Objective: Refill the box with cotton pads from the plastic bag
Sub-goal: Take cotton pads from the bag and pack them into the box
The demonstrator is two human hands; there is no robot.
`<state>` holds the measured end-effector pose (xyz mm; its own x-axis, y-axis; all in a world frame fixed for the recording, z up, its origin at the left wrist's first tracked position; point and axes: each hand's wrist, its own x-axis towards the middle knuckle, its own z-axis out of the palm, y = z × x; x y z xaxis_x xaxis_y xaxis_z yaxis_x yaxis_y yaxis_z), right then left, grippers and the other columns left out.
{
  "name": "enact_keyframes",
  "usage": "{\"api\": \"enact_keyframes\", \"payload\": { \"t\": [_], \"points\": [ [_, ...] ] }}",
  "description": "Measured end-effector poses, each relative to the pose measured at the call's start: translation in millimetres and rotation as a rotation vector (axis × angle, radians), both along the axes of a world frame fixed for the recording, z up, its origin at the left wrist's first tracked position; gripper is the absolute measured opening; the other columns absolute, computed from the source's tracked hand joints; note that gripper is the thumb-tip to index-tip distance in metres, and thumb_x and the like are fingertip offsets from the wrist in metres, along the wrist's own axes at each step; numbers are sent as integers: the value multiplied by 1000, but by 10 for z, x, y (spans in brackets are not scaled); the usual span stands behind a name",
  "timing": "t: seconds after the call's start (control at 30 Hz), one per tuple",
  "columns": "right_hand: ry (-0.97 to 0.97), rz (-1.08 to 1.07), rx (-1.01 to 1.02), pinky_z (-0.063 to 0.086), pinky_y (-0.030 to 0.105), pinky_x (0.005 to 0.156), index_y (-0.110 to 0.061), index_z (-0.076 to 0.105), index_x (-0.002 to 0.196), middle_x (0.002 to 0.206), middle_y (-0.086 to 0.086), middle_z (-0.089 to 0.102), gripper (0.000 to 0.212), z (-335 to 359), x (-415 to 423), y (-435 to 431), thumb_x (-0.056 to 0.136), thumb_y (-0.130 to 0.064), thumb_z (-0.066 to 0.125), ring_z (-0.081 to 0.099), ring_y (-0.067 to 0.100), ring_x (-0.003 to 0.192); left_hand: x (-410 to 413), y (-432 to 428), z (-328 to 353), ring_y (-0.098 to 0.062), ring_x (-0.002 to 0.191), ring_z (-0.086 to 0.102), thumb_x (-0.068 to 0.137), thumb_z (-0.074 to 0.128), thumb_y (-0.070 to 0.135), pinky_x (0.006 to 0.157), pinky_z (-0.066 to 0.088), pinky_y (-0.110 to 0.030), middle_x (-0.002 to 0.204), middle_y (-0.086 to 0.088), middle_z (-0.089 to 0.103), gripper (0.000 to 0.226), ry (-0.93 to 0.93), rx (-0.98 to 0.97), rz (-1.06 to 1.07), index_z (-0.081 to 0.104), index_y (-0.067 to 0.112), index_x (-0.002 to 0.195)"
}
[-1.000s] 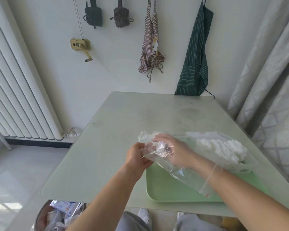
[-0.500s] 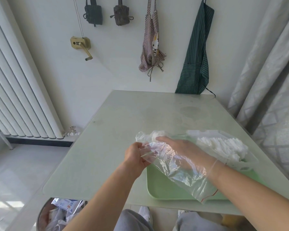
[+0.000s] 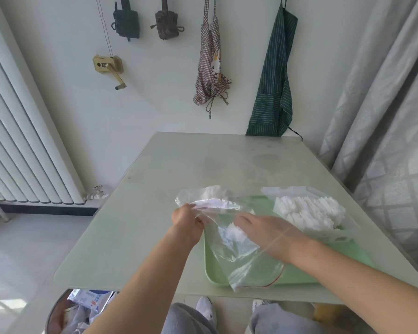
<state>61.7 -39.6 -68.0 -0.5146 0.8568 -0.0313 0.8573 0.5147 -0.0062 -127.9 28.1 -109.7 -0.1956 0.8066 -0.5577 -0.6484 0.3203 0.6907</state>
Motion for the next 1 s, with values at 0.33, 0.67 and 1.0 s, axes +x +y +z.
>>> {"api": "enact_keyframes", "payload": {
  "t": [0.33, 0.67, 1.0],
  "points": [
    [180, -267, -328, 29, 28, 110, -28, 28, 151, 154, -4, 36, 57, -103, 92, -240, 98, -38, 46, 36, 18, 139, 78, 129, -6, -15, 34, 41, 96, 54, 27, 36, 39, -17, 58, -5, 44, 25, -106, -1, -90, 50, 3, 90],
    [408, -430, -347, 39, 22, 59, -23, 50, 81, 88, -3, 55, 25, -72, 49, -81, 88, -44, 62, 54, 18, 82, 180, -709, 198, -39, 90, 67, 82, 69, 41, 72, 60, -45, 121, -20, 56, 52, 411, -68, -574, 47, 15, 122],
    [989, -514, -691, 27, 22, 41, -13, 58, 99, 64, 0, 46, 16, -18, 246, -221, 97, -29, 58, 37, 10, 47, 508, -591, 147, -29, 63, 64, 92, 40, -9, 49, 59, -37, 84, -18, 64, 26, 285, 31, -416, 53, -2, 113]
  ]
}}
